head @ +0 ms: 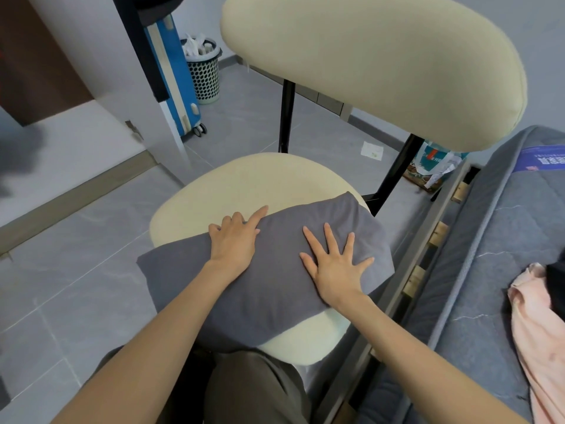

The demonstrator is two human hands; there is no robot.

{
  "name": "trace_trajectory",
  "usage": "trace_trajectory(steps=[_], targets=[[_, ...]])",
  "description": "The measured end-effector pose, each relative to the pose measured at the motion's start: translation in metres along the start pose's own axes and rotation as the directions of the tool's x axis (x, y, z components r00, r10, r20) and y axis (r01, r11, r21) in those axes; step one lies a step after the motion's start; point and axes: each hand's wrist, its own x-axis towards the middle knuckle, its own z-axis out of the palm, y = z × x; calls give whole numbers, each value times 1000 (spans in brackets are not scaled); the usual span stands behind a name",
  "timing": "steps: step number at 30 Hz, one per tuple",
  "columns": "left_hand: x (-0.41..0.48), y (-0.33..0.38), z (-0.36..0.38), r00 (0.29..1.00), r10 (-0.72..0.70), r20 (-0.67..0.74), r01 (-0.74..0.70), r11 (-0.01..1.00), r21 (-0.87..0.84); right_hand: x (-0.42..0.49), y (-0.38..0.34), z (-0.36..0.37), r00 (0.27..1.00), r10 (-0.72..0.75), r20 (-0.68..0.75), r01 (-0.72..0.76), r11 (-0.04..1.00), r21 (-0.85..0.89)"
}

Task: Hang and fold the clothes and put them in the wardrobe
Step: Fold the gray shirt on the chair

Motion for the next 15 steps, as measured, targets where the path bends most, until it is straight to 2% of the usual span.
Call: trace_trajectory(steps=[2,6,7,11,13,15], targets=[[2,2,-2,1000,-10,8,11,1000,-27,-6,-1,-5,1000,-3,-29,4,999,32],[4,11,-6,1000,8,12,-7,998,-55,-41,-1,-4,948,12,-318,1,999,39],[6,16,-7,999,21,23,-20,997,-71,-52,0,-1,935,31,-353,-6,997,73],[15,37,-8,996,67,65,-57,988,-143,-88,8,9,960,147,-239,-85,964,252],[19,45,-8,994,77,78,-64,987,-149,-96,13,13,971,152,-183,-99,957,273],[23,49,-6,993,70,92,-58,990,-127,-99,12,15,978,157,-138,-93,917,389]])
